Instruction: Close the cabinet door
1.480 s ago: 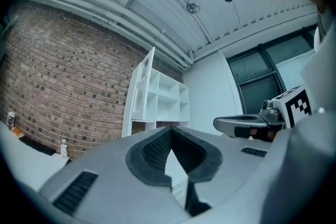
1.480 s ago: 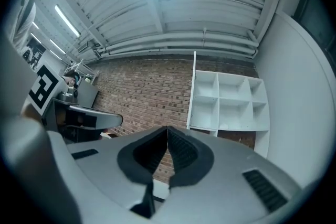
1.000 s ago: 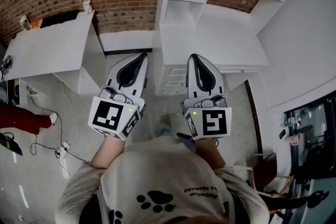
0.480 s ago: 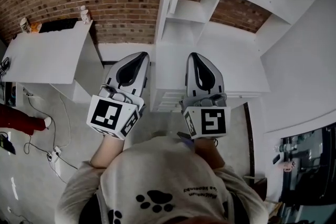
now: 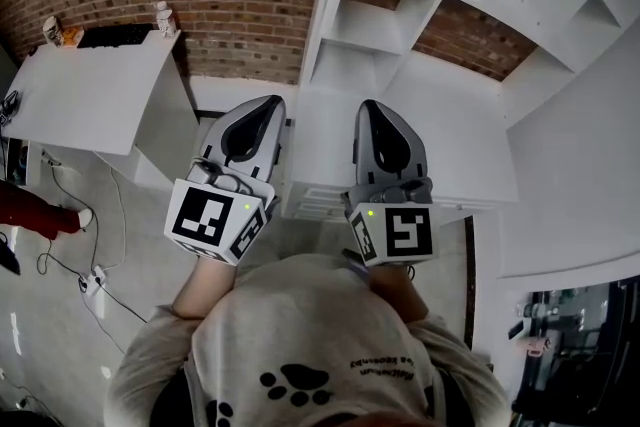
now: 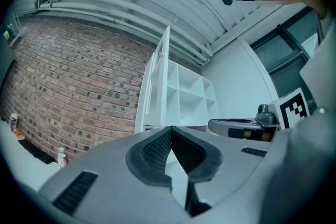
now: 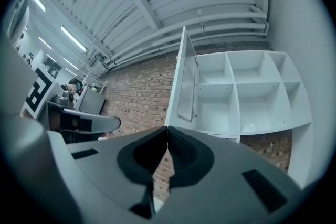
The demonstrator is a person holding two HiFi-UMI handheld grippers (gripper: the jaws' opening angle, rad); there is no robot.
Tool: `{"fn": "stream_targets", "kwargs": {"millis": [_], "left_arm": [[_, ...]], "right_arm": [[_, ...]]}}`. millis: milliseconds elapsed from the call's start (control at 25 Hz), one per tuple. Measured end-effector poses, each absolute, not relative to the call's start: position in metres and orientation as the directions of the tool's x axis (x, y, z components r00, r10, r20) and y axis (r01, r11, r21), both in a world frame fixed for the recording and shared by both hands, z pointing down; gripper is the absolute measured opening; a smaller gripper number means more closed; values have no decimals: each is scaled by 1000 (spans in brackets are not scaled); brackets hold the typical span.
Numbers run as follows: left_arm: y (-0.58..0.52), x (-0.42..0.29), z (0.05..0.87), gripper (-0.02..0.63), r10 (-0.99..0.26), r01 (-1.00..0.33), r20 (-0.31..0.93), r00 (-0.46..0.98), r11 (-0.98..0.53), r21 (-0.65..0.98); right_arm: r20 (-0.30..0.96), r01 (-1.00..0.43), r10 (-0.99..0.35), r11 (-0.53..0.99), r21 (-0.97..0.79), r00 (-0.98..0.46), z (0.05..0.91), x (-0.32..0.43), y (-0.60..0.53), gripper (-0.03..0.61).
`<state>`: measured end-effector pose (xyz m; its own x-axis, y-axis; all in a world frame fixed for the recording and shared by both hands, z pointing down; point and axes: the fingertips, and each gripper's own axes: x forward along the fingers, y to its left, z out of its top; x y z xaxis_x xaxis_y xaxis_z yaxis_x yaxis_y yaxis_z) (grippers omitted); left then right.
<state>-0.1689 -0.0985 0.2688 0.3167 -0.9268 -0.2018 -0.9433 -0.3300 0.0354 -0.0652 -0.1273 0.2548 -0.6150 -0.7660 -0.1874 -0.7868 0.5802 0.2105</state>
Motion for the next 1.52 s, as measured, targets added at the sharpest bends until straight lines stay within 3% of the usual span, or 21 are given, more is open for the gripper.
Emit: {"fn": "stream_targets", "kwargs": {"millis": [1000,1240,1320,1400,1520], "left_arm": [[-208,-196,160,9,-799,-848,-285,530,-506,-156],[-212,-191,137,9,-749,-805,-295,593,-567,-176],[-213,-190,127,9,-745,-802,-298,597,-564,-198],[-214,-190,117,9,-739,-800,-306,600,-560,-214],[-214,-189,101,9,-732,-800,-322,601,-554,-233]], "right_arm": [[-255,-822,-789,484,301,-558,144,-100,-212,12],[-250,-813,-774,543,212,-582,128,-104,-215,14],[-248,-803,-764,562,196,-595,121,-107,-217,33],[-248,-795,-756,565,220,-606,113,-112,-217,94],[-246,-786,-751,550,282,-613,101,-121,-216,108]]}}
